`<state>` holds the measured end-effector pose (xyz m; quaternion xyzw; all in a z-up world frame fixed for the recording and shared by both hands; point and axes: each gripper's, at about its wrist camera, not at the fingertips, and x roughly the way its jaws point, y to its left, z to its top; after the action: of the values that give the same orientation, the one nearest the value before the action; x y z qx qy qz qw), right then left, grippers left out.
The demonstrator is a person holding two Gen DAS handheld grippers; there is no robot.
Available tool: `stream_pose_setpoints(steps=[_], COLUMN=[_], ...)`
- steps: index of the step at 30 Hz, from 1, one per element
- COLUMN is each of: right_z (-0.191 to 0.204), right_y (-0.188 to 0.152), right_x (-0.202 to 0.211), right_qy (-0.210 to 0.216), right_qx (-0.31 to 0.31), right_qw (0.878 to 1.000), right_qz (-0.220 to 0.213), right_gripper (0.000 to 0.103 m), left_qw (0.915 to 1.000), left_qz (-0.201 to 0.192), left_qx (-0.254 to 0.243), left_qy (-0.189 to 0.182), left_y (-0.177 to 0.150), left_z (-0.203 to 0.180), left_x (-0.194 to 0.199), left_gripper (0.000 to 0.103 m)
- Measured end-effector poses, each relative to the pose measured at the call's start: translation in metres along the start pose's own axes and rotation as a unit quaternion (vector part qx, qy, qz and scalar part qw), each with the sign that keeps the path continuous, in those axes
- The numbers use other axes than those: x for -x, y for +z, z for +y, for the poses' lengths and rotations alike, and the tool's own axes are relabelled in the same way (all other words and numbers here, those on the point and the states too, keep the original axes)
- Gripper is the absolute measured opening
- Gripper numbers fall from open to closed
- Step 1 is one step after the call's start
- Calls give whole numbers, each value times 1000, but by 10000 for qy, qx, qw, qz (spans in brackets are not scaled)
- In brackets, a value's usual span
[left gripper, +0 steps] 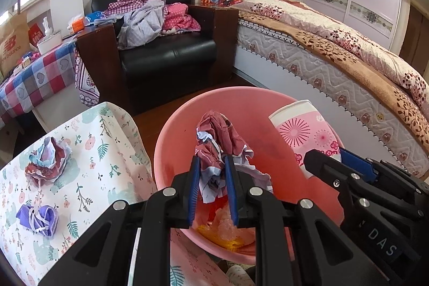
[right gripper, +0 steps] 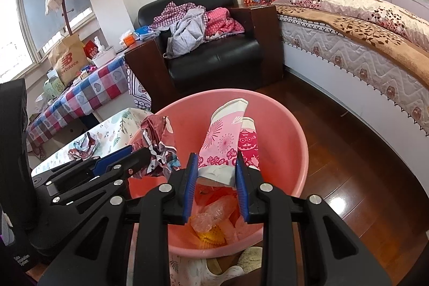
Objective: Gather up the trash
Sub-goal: 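Open both grippers over the pink bucket to drop the cloth and cup, then move both open grippers back over the table toward the purple cloth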
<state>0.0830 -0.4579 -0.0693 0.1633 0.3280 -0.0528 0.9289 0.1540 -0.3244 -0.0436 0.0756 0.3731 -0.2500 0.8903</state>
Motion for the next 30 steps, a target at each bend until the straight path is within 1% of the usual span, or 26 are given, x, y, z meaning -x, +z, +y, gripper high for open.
stream_pose_setpoints(steps=[11, 16, 17, 18, 19, 21, 23, 25, 30], right_z=[5, 3, 2, 0, 0, -1, -3, -3, 0], right_y=[0, 0, 0, 0, -1, -1, -1, -1, -1], right_x=[-14, -22, -23, -23, -23, -22, -19, -17, -8], right_qy=[-30, 10, 26, 26, 18, -7, -10, -24, -11], right_qx=[111, 0, -31, -44, -58, -85, -96, -99, -81], right_qw=[9999, 9996, 9995, 9995, 9995, 9996, 9997, 9997, 9998], right_qz=[121, 272, 300, 307, 306, 266, 246, 219, 165], right_gripper=[28, 28, 29, 32, 35, 40, 42, 42, 42], left_qw=[9998, 9996, 9996, 9995, 9995, 9994, 9995, 9995, 9996], left_qz=[172, 189, 182, 185, 180, 147, 133, 98, 23], left_qx=[139, 217, 237, 247, 261, 296, 293, 284, 279], left_qy=[5, -1, -15, -20, -20, -22, -33, -35, -53], left_y=[0, -1, -1, 0, 0, 0, 0, 0, -1], left_z=[3, 6, 7, 6, 6, 7, 8, 7, 6], left_x=[-15, -17, -17, -16, -16, -14, -13, -10, 0], left_gripper=[19, 22, 24, 30, 34, 35, 37, 39, 39])
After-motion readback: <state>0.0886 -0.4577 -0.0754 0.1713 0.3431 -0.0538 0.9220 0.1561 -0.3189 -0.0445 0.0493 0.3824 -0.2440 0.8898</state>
